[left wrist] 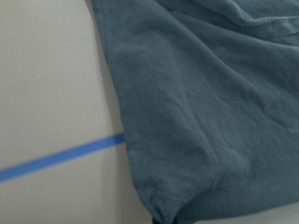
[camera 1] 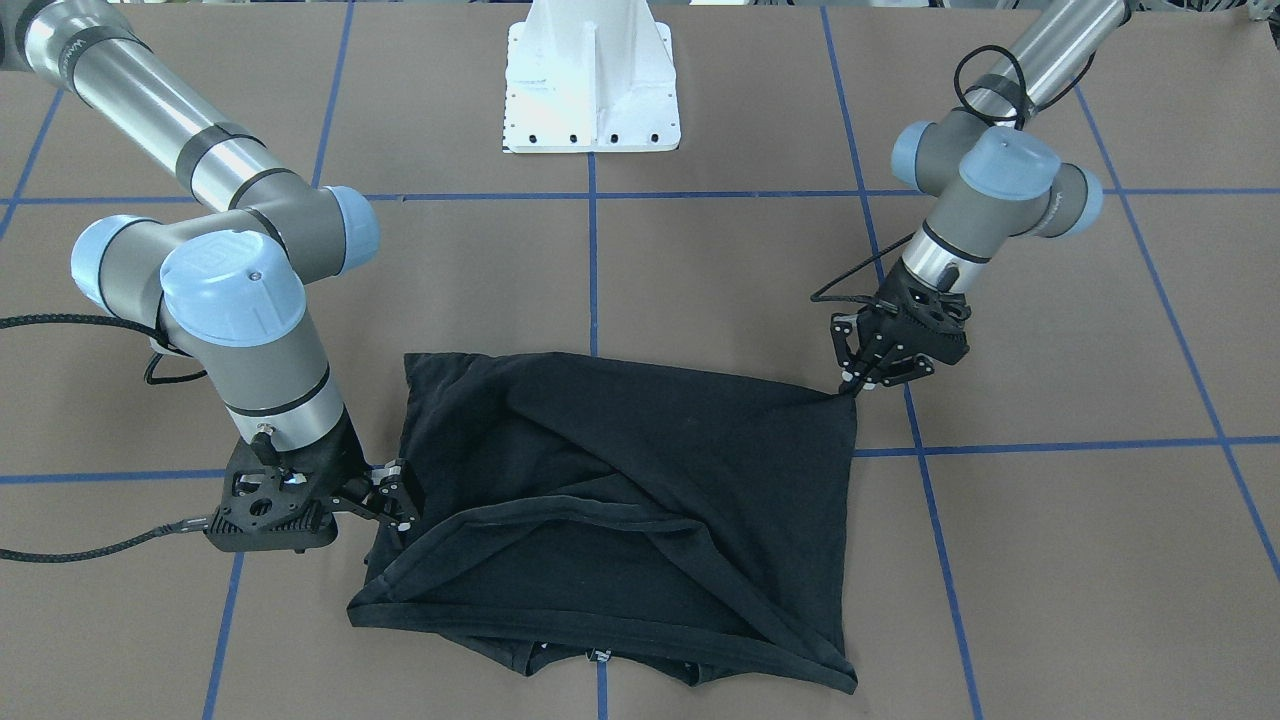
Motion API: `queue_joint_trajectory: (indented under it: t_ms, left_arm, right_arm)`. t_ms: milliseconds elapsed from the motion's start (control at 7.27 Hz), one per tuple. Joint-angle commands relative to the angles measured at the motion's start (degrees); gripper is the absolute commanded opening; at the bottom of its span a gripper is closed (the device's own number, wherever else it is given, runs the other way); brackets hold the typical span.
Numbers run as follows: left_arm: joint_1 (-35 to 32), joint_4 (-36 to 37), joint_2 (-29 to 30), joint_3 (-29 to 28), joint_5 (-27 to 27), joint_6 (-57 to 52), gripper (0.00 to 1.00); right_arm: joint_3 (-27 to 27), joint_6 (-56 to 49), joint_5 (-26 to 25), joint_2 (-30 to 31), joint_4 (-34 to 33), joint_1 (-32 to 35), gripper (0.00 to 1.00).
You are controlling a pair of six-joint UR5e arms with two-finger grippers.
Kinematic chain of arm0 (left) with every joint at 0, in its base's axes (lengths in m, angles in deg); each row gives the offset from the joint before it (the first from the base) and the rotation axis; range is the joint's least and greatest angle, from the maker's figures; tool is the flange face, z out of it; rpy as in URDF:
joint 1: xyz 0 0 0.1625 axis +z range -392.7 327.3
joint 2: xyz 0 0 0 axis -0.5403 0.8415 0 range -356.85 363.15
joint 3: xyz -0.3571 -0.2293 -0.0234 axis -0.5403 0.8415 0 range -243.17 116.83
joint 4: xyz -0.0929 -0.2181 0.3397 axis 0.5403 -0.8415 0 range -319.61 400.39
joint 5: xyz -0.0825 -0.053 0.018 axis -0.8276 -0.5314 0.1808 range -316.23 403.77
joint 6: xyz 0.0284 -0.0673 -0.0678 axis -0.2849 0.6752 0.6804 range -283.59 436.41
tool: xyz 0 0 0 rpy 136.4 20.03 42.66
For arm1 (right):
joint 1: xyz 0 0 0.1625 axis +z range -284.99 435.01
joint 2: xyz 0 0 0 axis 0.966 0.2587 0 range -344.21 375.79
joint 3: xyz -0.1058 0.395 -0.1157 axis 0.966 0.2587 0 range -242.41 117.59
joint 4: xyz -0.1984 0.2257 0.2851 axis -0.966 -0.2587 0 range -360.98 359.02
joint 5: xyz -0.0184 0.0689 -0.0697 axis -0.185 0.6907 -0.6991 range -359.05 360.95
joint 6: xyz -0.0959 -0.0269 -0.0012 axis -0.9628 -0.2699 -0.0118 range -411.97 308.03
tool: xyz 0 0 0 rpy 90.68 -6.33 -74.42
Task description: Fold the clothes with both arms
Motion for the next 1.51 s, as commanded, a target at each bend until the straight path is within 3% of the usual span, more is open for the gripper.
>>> queue_joint_trajectory:
  t_ms: [0,413,688,825,1101,1376]
  left_arm:
    - [-10.55,-0.12,2.84,-9.64,-0.59,-13.1,0.0]
    - [-16.84,-0.12,22.49,-34.16,-1.48,-19.47,0.0]
    - [-17.1,-0.47,28.08,-41.15,-1.12,-19.47,0.0]
    - [-17.89,-2.13,27.57,-40.65,-1.47,-20.17,0.99]
    - [-18.95,-4.95,21.35,-33.38,-5.05,-20.97,1.0]
    - [-18.95,-5.13,16.34,-27.66,-6.4,-20.09,1.0]
  right_arm:
    - [0.06,0.16,-0.06,-0.26,0.0,-0.66,1.0]
    - [-0.02,1.21,-0.06,-0.7,0.0,-1.37,1.0]
    - [0.06,1.83,-0.15,-1.31,0.09,-2.16,1.0]
    - [0.33,2.27,-0.15,-2.28,0.0,-2.42,1.0]
    - [3.03,6.29,-0.76,-7.09,-0.18,-3.65,1.0]
    - [16.25,11.65,-4.61,-18.92,0.35,-5.49,1.0]
